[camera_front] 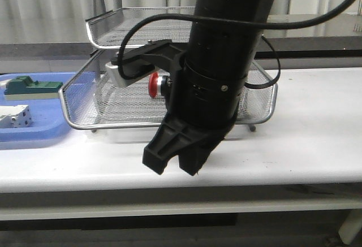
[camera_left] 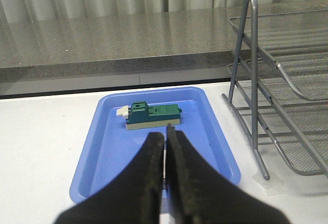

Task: Place button on rack with both arms
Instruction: 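Bring the right gripper against the front rim of the middle tray, then push the middle tray back into the rack with the right gripper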

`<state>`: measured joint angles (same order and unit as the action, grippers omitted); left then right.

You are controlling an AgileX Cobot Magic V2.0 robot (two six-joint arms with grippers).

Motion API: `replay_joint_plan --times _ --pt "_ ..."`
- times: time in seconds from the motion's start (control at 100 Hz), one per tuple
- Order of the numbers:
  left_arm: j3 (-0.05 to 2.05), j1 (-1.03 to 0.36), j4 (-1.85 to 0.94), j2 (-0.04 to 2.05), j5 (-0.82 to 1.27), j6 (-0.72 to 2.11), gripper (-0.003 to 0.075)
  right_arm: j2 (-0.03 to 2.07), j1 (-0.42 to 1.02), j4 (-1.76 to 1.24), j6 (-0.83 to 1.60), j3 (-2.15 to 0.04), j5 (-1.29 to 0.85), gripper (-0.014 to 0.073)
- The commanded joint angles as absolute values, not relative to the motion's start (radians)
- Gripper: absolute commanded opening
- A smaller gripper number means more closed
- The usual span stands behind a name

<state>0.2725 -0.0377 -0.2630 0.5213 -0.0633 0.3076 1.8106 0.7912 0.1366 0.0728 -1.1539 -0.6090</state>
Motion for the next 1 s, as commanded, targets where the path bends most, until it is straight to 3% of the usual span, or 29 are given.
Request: replay_joint_plan --times 0.0,0.59,0.99 --pt "0.3 -0.035 -0.27 0.522 -0.143 0.301 0.0004 1.771 0.774 0.181 0.081 -1.184 -0.532 -0.0067" --pt "0.3 -0.035 -0.27 0.522 -0.143 0.301 0.0004 1.809 0.556 0.186 0.086 -1.297 -0.438 -0.0069" --pt "0.3 -0.035 -0.27 0.522 -0.143 0.301 0.0004 1.944 0.533 0.221 0.124 -1.504 -0.523 -0.0069"
